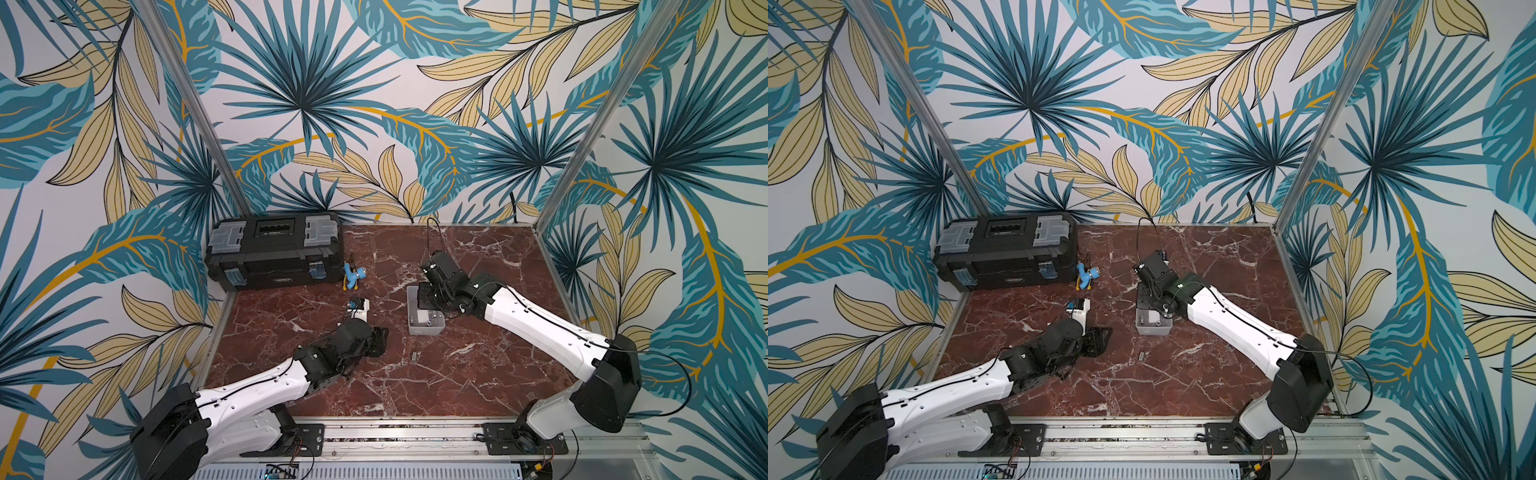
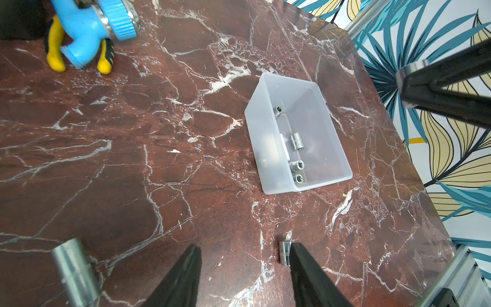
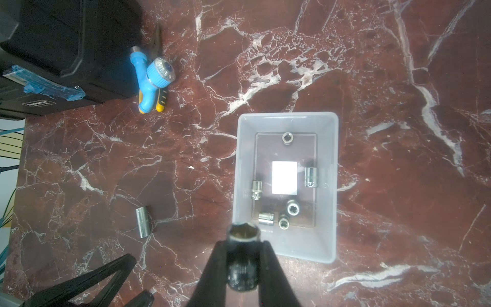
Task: Put the socket on the desktop into the storage box
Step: Place the socket head in the storage box.
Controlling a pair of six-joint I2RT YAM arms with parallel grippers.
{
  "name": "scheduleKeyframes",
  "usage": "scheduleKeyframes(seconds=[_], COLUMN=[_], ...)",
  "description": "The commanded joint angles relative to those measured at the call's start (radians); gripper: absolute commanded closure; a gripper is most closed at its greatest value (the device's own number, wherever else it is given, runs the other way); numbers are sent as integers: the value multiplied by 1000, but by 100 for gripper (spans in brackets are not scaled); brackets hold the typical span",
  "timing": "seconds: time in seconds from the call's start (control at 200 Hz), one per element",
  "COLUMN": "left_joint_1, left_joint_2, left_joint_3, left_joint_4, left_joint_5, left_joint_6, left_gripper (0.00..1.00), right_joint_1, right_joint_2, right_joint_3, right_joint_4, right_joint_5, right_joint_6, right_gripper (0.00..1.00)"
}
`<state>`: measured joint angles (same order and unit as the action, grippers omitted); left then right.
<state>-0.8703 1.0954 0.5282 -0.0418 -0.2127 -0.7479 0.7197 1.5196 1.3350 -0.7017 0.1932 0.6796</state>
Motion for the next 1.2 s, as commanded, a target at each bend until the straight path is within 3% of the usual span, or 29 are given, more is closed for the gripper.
scheduleKeyframes(seconds=[0.0, 0.315, 1.192], left_joint_1=[4, 4, 3], left_joint_2=[-16, 0, -2], left_joint_3=[-1, -51, -27], left_joint_4=[16, 78, 34], left_joint_5=[-8, 28, 24], left_joint_6=[11, -36, -5], left_gripper=[42, 43, 42], right_joint_1=[-3, -3, -3], right_joint_2=[0, 16, 63], right_joint_3=[-3, -9, -30], right_joint_4=[5, 17, 64], right_joint_5=[-1, 13, -23], right_joint_6=[-2, -41, -41], right_gripper=[100, 100, 100])
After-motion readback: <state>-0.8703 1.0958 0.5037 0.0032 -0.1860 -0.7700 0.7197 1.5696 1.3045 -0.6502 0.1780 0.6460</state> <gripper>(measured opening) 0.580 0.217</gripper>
